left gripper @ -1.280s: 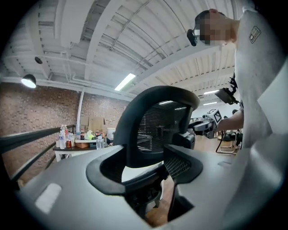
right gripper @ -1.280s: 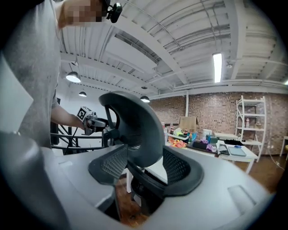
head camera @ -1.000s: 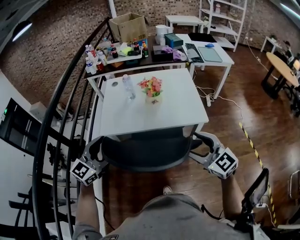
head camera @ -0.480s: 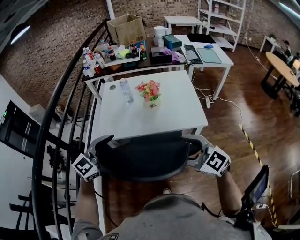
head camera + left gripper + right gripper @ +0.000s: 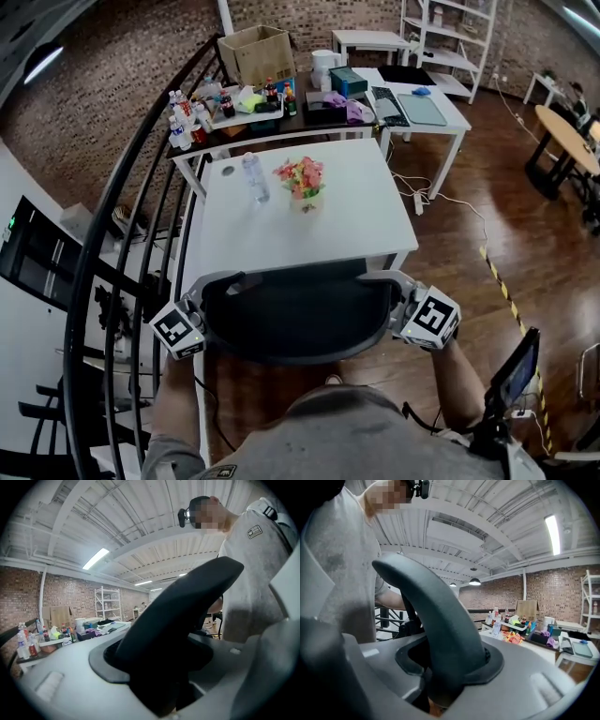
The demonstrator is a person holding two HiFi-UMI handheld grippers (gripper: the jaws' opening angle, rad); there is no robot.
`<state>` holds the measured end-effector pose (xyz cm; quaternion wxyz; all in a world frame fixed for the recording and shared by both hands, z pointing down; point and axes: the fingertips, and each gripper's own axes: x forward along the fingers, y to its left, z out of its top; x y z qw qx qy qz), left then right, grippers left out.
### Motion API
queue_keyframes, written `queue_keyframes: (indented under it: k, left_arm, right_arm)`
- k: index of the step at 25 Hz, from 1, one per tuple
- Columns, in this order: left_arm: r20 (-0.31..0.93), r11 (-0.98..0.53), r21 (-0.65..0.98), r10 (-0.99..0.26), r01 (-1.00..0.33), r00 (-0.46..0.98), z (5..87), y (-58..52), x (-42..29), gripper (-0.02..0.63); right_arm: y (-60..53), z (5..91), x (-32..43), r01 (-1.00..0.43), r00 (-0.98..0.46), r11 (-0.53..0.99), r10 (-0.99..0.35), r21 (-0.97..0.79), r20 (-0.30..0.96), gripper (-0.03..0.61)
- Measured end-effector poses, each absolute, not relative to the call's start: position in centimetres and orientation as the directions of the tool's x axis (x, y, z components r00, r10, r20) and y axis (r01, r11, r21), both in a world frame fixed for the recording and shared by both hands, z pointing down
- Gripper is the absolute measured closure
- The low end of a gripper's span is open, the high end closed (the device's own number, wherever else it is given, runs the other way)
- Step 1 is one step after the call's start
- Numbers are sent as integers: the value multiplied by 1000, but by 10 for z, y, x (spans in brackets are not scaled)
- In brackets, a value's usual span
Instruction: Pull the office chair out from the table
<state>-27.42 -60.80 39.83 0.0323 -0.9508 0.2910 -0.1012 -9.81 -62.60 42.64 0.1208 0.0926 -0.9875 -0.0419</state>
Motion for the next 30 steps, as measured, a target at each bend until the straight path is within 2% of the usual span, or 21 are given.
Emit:
queue_keyframes:
  k: [5, 30]
  left_arm:
    - [173, -848, -108, -530, -519, 830, 401, -595, -265, 357]
    - [156, -833, -115, -553, -541, 819, 398, -479, -249, 365]
  right_arm:
    - [-620, 431, -91, -185, -947, 979, -201, 88, 251, 403]
    - [-508, 430, -75, -172, -944, 983, -181, 57, 274, 403]
